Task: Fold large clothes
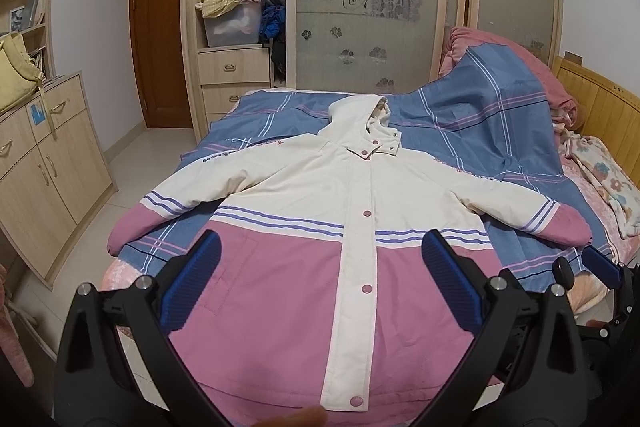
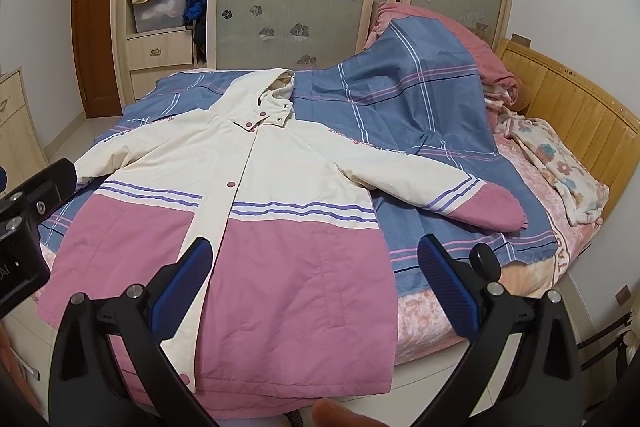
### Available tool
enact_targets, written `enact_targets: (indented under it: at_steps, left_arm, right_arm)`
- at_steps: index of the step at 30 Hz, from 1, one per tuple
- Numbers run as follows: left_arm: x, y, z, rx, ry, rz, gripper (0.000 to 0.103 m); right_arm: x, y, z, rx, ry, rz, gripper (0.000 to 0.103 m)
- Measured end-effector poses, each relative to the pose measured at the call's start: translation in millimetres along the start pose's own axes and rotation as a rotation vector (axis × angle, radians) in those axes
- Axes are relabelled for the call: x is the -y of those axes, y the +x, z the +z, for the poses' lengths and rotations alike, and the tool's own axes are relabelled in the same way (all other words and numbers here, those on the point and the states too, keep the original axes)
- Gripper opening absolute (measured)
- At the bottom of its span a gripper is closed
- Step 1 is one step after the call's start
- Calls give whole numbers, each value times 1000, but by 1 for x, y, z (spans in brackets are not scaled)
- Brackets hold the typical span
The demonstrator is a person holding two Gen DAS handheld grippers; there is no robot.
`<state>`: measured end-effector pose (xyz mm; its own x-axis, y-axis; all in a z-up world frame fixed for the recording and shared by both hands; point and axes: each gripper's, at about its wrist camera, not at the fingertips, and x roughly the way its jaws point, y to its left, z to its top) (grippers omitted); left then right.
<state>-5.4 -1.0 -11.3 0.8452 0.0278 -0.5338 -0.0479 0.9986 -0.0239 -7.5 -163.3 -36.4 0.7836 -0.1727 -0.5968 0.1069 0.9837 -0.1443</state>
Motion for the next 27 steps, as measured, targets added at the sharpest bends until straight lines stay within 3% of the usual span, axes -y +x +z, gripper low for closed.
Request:
enact_targets:
  at_steps: [27]
  left_arm:
    - [6,14,-3,-32,10,4,101]
  right_arm:
    - [2,14,-3,-37,12,17,102]
